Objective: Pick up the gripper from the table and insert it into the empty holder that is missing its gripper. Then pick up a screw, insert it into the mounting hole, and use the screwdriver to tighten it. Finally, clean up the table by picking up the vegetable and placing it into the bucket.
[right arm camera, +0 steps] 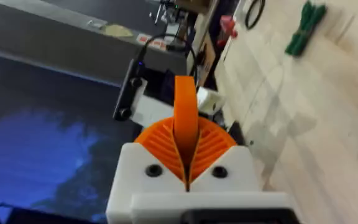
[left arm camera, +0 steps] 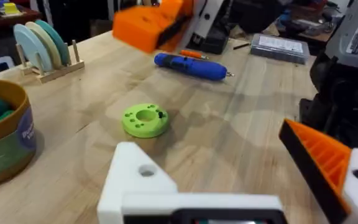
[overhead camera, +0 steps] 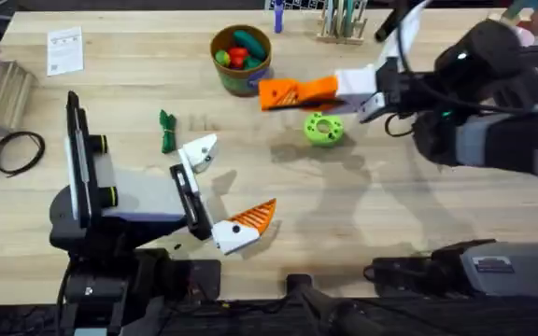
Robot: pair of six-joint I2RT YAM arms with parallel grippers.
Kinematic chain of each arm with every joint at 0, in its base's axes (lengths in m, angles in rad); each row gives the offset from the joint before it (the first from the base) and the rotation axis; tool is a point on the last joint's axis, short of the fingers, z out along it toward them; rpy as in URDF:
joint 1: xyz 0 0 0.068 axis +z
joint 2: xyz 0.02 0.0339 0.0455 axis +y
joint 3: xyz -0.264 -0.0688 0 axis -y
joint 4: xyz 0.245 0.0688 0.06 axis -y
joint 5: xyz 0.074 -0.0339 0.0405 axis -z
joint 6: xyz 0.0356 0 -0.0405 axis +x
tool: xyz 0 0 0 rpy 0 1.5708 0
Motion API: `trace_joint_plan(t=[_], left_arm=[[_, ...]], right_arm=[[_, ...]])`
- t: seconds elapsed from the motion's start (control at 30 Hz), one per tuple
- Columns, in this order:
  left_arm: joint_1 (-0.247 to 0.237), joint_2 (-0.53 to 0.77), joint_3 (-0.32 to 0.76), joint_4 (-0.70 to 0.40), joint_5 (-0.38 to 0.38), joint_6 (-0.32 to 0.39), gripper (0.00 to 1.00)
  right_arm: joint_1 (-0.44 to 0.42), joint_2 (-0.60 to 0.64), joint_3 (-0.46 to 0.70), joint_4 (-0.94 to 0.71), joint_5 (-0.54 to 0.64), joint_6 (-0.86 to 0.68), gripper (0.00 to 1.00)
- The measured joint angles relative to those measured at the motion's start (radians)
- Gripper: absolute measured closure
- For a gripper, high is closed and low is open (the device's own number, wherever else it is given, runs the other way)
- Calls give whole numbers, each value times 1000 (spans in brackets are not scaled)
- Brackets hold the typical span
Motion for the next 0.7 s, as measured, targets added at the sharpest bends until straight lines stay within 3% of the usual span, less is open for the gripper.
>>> trace_joint_plan(t=[0.23, 0.7], left_arm=[[0, 0, 0, 0, 0, 0, 15], [0, 0, 0, 0, 0, 0, 14]], right_arm=[[51, 155, 0, 89, -90, 153, 993], [146, 206, 17, 96, -114, 181, 993]])
